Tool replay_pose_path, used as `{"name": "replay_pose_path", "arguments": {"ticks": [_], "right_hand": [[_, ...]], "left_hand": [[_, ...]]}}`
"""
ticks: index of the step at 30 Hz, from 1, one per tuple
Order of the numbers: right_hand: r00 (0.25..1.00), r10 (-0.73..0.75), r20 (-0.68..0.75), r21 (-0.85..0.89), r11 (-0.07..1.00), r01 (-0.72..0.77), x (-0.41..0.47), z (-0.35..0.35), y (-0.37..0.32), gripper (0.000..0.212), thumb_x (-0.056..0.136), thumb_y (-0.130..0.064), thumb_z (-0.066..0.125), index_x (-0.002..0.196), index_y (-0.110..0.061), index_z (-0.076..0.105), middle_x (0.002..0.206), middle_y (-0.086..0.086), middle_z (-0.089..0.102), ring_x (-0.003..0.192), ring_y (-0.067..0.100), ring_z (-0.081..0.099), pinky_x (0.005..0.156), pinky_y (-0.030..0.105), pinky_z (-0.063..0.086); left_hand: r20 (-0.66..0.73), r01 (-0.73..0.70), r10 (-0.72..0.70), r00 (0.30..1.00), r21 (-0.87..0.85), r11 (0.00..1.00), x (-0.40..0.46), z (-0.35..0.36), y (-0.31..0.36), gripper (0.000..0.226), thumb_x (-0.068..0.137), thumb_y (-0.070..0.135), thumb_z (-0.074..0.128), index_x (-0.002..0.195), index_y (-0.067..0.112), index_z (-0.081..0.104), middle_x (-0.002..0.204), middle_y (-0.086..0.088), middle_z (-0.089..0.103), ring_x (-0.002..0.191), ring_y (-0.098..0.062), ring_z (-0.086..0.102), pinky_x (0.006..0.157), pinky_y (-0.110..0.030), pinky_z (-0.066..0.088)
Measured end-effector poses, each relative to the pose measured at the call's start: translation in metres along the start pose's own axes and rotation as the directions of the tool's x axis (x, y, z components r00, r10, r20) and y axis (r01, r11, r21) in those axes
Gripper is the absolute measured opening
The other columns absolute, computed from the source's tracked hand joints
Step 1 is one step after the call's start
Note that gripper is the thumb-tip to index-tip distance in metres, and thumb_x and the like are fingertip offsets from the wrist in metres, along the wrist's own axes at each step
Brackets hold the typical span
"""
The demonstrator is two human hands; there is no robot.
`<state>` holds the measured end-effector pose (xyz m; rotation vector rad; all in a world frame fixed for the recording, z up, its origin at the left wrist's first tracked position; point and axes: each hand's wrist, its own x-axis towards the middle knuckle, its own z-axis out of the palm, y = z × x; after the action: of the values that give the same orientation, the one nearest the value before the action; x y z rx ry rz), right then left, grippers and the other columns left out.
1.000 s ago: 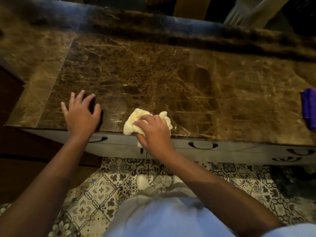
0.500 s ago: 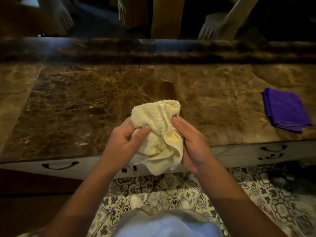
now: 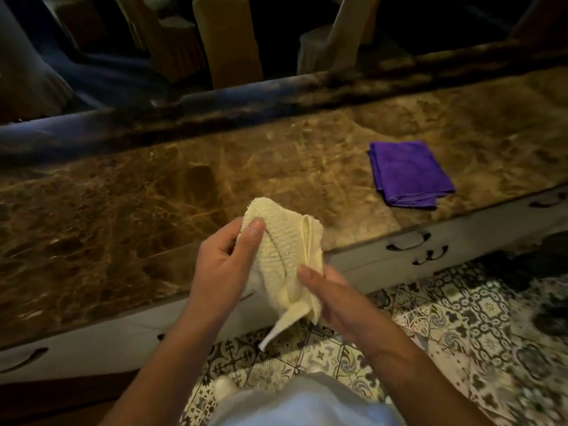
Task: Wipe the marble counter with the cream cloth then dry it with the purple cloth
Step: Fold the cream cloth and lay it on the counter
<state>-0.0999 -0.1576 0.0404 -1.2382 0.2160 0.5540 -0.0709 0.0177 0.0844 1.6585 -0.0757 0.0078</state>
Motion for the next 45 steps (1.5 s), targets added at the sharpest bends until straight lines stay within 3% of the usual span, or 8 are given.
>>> {"name": "replay_pose_path", "arguments": {"ticks": [7, 10, 14, 21, 32, 39, 42, 45], "right_hand": [[0.97, -0.061, -0.236, -0.054, 0.997, 0.049, -0.022, -0.04, -0.034, 0.045, 0.077, -0.057, 0.077, 0.113, -0.03, 0.072, 0.111, -0.002, 0.08, 0.106, 0.017, 0.075, 0.104, 0.049, 0.053], [0.967, -0.107, -0.23, -0.121, 0.989, 0.08, -0.024, -0.05, -0.056, 0.051, 0.073, -0.062, 0.072, 0.114, -0.032, 0.067, 0.104, -0.011, 0.08, 0.096, 0.006, 0.076, 0.093, 0.039, 0.058], [0.982, -0.121, -0.148, -0.15, 0.984, 0.099, -0.013, -0.056, -0.08, 0.031, 0.072, -0.053, 0.069, 0.096, -0.033, 0.068, 0.092, -0.017, 0.081, 0.085, -0.002, 0.075, 0.08, 0.019, 0.059], [0.973, -0.196, -0.119, -0.298, 0.942, 0.153, 0.033, -0.062, -0.115, 0.015, 0.097, -0.03, 0.064, 0.096, -0.022, 0.077, 0.094, -0.005, 0.082, 0.088, 0.01, 0.078, 0.074, 0.02, 0.06], [0.938, -0.173, -0.3, -0.138, 0.981, 0.137, 0.093, -0.114, -0.121, 0.043, 0.065, -0.042, 0.087, 0.102, -0.021, 0.08, 0.101, 0.019, 0.079, 0.091, 0.039, 0.075, 0.082, 0.051, 0.059], [0.948, -0.263, -0.179, -0.368, 0.912, 0.183, 0.126, -0.145, -0.136, 0.097, 0.076, -0.002, 0.085, 0.146, -0.045, 0.035, 0.124, -0.002, 0.074, 0.114, 0.02, 0.072, 0.091, 0.036, 0.06], [0.954, -0.299, -0.02, -0.725, 0.661, 0.192, 0.141, -0.168, -0.146, 0.077, 0.082, -0.013, 0.082, 0.142, -0.047, 0.048, 0.138, -0.022, 0.059, 0.122, 0.003, 0.061, 0.099, 0.032, 0.054], [0.962, -0.27, 0.047, -0.769, 0.604, 0.207, 0.153, -0.186, -0.157, 0.03, 0.089, -0.019, 0.074, 0.117, -0.032, 0.073, 0.106, -0.016, 0.076, 0.095, 0.001, 0.068, 0.08, 0.024, 0.053]], "left_hand": [[0.097, 0.297, -0.292, 0.952, -0.043, 0.954, 0.003, 0.037, -0.008, 0.044, 0.089, 0.059, 0.058, 0.102, 0.021, 0.077, 0.099, -0.012, 0.079, 0.089, -0.035, 0.076, 0.076, -0.048, 0.06], [0.274, 0.449, -0.438, 0.856, 0.026, 0.893, 0.009, 0.045, -0.018, 0.062, 0.089, 0.065, 0.053, 0.112, 0.012, 0.074, 0.105, -0.015, 0.079, 0.098, -0.038, 0.075, 0.085, -0.048, 0.06], [0.407, 0.537, -0.455, 0.792, -0.11, 0.836, 0.028, 0.054, -0.02, 0.055, 0.083, 0.07, 0.052, 0.116, 0.033, 0.076, 0.124, -0.006, 0.074, 0.118, -0.026, 0.069, 0.098, -0.038, 0.054], [0.32, 0.359, -0.282, 0.904, -0.21, 0.91, 0.083, 0.043, -0.018, 0.04, 0.083, 0.056, 0.072, 0.099, 0.02, 0.08, 0.098, -0.008, 0.08, 0.09, -0.022, 0.078, 0.072, -0.028, 0.06], [0.307, 0.174, -0.145, 0.94, -0.069, 0.982, 0.148, 0.03, -0.035, 0.025, 0.089, 0.025, 0.063, 0.111, 0.02, 0.074, 0.108, 0.006, 0.08, 0.099, -0.015, 0.076, 0.077, -0.023, 0.058], [0.134, 0.083, -0.081, 0.988, -0.006, 0.997, 0.174, 0.056, -0.046, 0.026, 0.089, 0.028, 0.065, 0.114, 0.026, 0.072, 0.115, 0.005, 0.073, 0.108, -0.011, 0.07, 0.09, -0.028, 0.058], [-0.001, 0.071, -0.072, 0.997, 0.091, 0.993, 0.176, 0.075, -0.045, 0.021, 0.087, 0.034, 0.066, 0.107, 0.033, 0.072, 0.111, 0.011, 0.063, 0.106, -0.01, 0.065, 0.088, -0.029, 0.058], [-0.135, 0.087, -0.066, 0.989, 0.156, 0.984, 0.173, 0.095, -0.038, 0.02, 0.087, 0.036, 0.066, 0.106, 0.033, 0.072, 0.129, 0.018, 0.053, 0.119, -0.007, 0.057, 0.093, -0.023, 0.055]]}}
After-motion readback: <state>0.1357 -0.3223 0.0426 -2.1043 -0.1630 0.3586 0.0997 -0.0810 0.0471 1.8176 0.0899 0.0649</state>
